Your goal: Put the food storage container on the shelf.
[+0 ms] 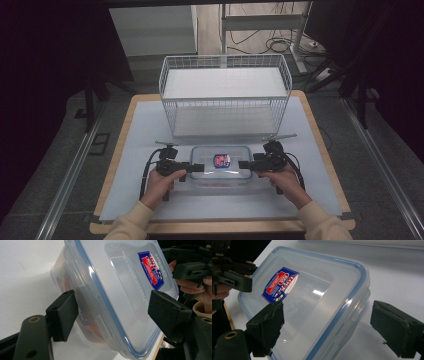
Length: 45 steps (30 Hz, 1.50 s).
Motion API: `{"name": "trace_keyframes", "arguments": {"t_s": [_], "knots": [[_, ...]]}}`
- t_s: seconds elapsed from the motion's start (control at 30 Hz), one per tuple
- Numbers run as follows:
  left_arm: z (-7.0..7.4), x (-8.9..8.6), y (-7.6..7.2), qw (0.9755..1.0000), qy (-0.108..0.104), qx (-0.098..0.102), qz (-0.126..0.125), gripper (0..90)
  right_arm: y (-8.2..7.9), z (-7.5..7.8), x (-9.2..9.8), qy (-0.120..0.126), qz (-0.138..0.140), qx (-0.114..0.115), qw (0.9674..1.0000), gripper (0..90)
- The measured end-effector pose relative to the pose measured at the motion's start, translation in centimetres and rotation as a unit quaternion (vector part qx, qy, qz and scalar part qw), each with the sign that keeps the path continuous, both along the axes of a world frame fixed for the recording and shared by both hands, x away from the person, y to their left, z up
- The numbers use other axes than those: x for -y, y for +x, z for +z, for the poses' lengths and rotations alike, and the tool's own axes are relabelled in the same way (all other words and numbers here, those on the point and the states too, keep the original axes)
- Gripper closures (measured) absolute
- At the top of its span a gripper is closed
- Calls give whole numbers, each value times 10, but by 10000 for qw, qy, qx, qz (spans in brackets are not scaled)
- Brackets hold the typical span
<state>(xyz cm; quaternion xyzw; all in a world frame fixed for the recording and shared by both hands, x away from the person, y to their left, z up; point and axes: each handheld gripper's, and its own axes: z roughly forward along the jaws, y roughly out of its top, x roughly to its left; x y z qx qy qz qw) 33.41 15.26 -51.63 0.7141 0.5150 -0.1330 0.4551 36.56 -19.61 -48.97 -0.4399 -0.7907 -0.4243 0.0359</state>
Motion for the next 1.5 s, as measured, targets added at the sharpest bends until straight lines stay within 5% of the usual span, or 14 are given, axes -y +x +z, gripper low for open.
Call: {"name": "trace_keyframes", "arguments": {"t_s": [0.7,1.5], "knots": [[0,0,-1,10000,-9,12,39,250,7,-11,0,328,31,-873,9956,166],[1,0,-7,9998,-30,121,162,285,7,-8,14,654,-95,-900,9937,357]]}}
